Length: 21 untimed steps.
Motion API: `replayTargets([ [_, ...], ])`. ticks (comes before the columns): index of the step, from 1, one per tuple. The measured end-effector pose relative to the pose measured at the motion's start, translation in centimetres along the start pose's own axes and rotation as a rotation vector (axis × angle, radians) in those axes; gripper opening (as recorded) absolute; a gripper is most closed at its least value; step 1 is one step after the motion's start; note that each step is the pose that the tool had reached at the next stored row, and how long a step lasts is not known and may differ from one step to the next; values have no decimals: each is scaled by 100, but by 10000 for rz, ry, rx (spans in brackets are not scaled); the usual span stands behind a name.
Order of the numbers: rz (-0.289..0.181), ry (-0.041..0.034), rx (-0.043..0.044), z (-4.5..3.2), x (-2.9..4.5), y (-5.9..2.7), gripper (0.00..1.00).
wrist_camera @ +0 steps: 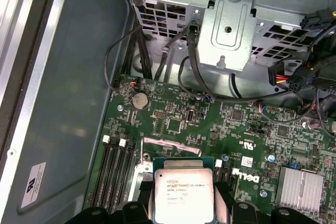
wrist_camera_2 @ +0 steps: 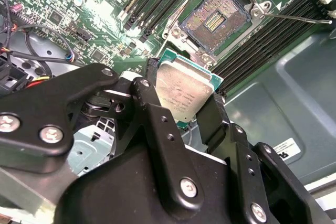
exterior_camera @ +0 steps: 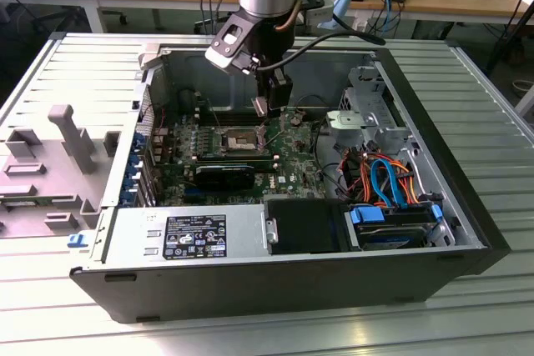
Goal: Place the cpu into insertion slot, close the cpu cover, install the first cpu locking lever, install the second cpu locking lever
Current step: 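Place the cpu into insertion slot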
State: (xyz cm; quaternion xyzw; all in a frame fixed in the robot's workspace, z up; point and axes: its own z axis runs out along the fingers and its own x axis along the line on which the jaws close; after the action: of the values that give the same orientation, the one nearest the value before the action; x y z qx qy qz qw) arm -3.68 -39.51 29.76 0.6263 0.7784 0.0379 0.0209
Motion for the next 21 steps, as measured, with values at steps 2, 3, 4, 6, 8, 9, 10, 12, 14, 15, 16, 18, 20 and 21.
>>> replayTargets([
  [2,18,-1,0,0,0,0,54],
  [3,30,-3,0,1,0,0,54],
  [4,41,-3,-1,1,0,0,54],
  [6,56,-5,-1,1,0,0,54],
  [8,66,-5,-1,1,0,0,54],
  [9,75,-6,-1,1,0,0,54],
  [10,85,-7,-1,2,0,0,54],
  [12,102,-9,-1,2,0,0,54],
  [14,123,-10,-2,3,0,0,54],
  [15,130,-11,-2,3,0,0,54],
  [16,142,-12,-2,3,0,0,54],
  [18,158,-13,-3,3,0,0,54],
  [20,173,-15,-3,4,0,0,54],
  [21,189,-16,-3,4,0,0,54],
])
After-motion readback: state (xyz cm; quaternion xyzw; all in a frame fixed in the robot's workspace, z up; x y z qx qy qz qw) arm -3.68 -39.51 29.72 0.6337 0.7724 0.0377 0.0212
